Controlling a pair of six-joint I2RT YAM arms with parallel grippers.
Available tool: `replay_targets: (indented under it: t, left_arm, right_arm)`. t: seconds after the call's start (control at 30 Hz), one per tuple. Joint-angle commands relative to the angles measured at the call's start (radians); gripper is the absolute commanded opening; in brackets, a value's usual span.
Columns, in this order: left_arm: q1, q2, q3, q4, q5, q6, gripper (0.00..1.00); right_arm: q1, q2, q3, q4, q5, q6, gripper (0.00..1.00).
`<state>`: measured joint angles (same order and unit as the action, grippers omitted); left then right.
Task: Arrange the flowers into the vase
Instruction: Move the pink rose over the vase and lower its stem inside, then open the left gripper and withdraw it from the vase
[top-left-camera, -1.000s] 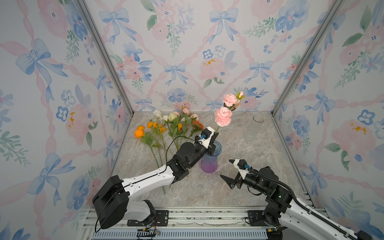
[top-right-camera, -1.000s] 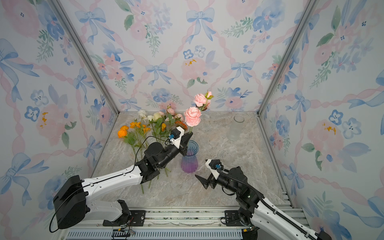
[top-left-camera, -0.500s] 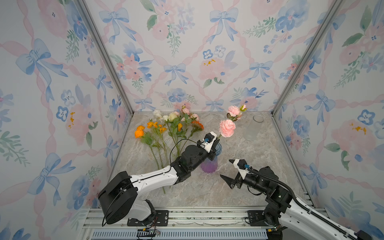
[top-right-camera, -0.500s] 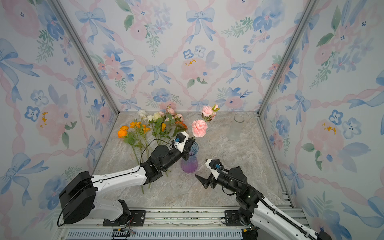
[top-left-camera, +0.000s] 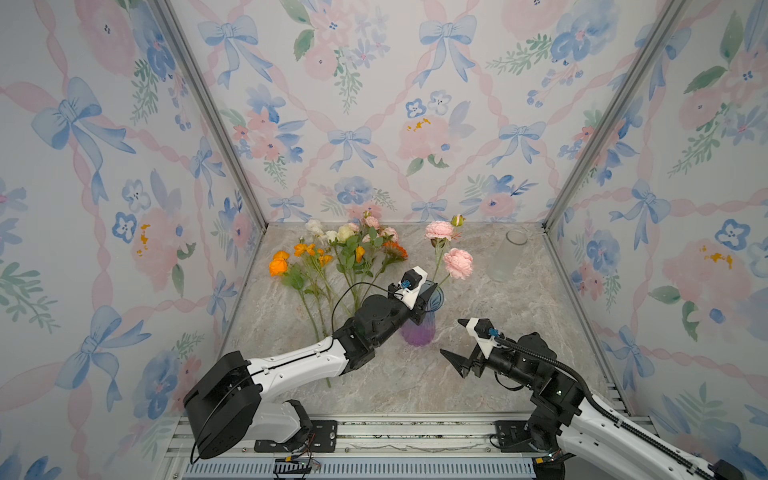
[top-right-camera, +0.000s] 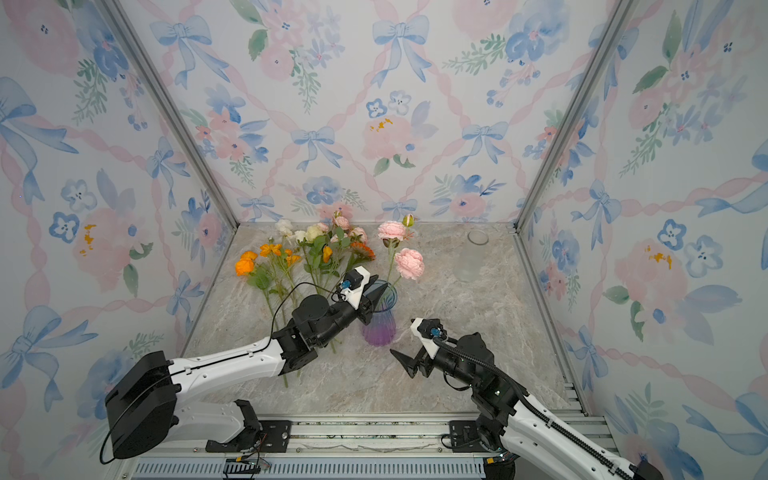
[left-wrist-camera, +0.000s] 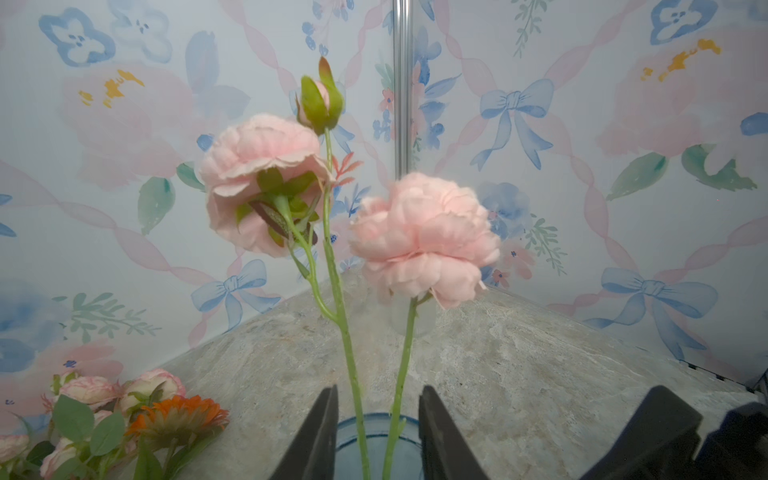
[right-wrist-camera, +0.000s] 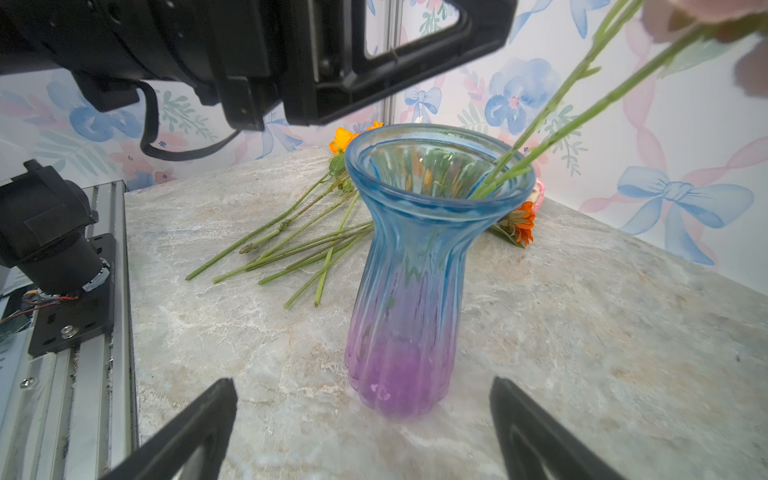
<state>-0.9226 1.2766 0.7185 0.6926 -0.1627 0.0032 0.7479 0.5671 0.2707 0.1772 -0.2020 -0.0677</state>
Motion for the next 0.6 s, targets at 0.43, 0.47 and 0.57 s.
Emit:
replay_targets:
  t: [0.43, 0.47, 0.57]
  left_arm:
    - [0.381, 0.010, 0.234, -0.699, 0.003, -0.231, 0.52]
    - [0.400, 0.064, 0.258, -0.752, 0.023, -0.223, 0.53]
    - [0.426, 0.226, 0.329, -0.871, 0.041, -0.184, 0.53]
  right_arm:
    - [0.003, 0.039, 0.022, 0.010, -0.007, 0.004, 0.97]
    - [0.004, 0.050, 0.026, 0.009, -0.001, 0.005, 0.97]
    - [0.005, 0.104, 0.052, -0.015, 0.028, 0.006, 0.97]
